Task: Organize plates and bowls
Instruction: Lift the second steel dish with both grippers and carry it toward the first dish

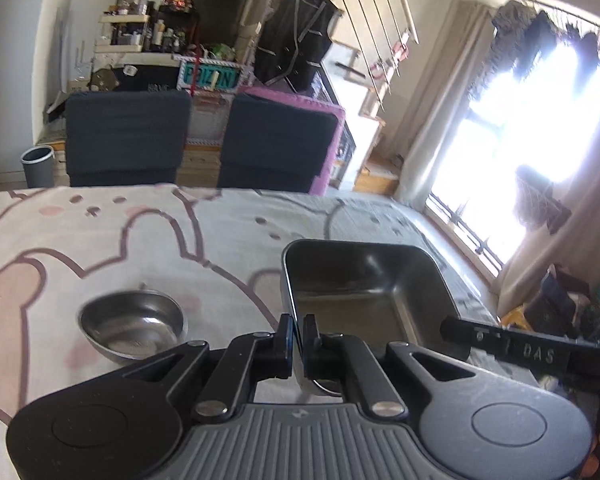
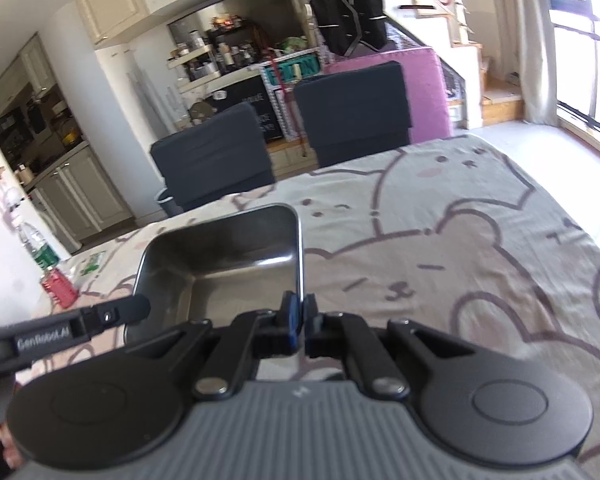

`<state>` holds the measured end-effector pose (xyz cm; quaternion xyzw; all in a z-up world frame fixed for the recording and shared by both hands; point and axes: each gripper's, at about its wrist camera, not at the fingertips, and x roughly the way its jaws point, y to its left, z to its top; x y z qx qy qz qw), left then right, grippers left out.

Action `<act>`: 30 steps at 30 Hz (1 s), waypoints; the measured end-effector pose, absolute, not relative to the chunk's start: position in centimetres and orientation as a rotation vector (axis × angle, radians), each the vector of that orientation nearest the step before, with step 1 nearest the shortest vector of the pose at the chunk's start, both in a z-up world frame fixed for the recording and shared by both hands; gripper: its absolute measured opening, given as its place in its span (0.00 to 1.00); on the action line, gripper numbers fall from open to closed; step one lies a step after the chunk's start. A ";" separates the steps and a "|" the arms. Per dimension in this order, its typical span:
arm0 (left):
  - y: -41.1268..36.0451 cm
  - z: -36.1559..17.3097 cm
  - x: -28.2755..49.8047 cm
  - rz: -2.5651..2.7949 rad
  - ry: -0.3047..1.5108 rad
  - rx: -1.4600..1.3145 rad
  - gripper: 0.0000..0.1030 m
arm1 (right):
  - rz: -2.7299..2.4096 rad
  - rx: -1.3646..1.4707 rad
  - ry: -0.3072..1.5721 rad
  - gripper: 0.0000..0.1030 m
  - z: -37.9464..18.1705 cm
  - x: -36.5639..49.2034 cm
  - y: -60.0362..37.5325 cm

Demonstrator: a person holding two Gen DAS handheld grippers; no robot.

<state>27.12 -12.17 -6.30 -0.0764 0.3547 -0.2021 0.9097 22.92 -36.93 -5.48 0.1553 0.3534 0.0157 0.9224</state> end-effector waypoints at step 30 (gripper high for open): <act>-20.6 -13.2 26.8 -0.589 1.044 -0.060 0.12 | -0.183 0.330 0.916 0.07 -10.1 22.6 -43.0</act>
